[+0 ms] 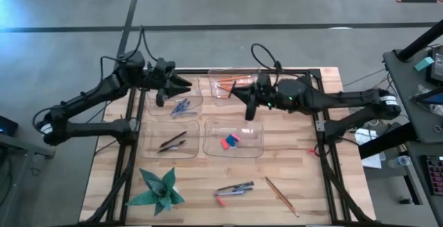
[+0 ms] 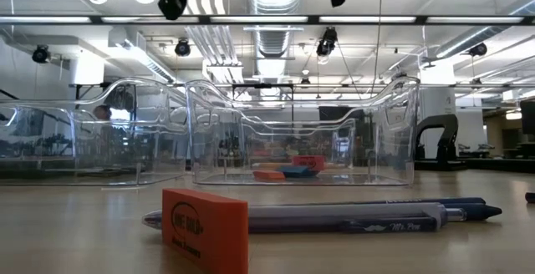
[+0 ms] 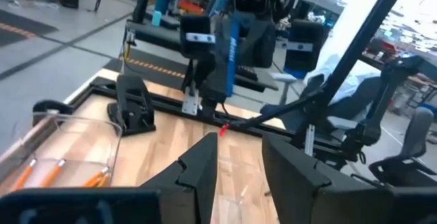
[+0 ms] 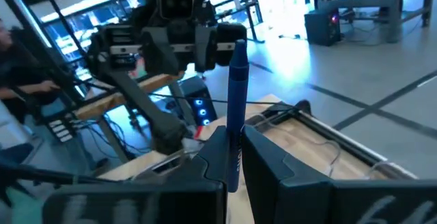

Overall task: Sort crayons/erasers/pens/pencils in bins
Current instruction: Put the blue crayon into the top left transparent bin

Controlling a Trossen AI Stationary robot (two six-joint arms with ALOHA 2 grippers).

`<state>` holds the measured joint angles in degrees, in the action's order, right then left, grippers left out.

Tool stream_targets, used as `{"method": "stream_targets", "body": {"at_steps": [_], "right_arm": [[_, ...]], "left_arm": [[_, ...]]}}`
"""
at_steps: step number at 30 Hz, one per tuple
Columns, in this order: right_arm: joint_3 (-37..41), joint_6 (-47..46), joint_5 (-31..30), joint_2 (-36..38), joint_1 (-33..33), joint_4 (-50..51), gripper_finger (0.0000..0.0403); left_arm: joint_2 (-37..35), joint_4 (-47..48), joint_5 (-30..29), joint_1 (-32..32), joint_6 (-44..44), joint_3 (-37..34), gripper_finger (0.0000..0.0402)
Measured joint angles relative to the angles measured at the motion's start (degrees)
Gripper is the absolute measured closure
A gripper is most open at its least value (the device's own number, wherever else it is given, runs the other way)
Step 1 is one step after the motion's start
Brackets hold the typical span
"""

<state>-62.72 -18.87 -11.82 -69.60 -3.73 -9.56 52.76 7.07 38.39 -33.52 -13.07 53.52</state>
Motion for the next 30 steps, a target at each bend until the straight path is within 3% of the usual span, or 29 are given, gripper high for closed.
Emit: {"method": "stream_targets", "body": {"at_steps": [10, 14, 20, 30], "right_arm": [[-12.79, 7.49, 4.96, -12.66, -5.94, 2.45, 0.0381], [-21.28, 11.98, 4.99, -17.00, -8.69, 11.21, 0.0381], [-31.62, 12.72, 18.25, -22.18, -14.03, 17.39, 0.0381], [-40.55, 16.97, 21.49, -27.05, -15.38, 24.37, 0.0381]], "left_arm": [[6.93, -11.10, -0.06, -0.02, -0.01, 0.02, 0.0299], [8.39, -10.86, -6.26, -0.36, 0.00, 0.02, 0.0299], [9.45, -11.26, -9.98, -0.66, 1.97, 0.30, 0.0299], [9.78, -12.85, -12.61, -0.63, 5.05, 0.71, 0.0299]]}}
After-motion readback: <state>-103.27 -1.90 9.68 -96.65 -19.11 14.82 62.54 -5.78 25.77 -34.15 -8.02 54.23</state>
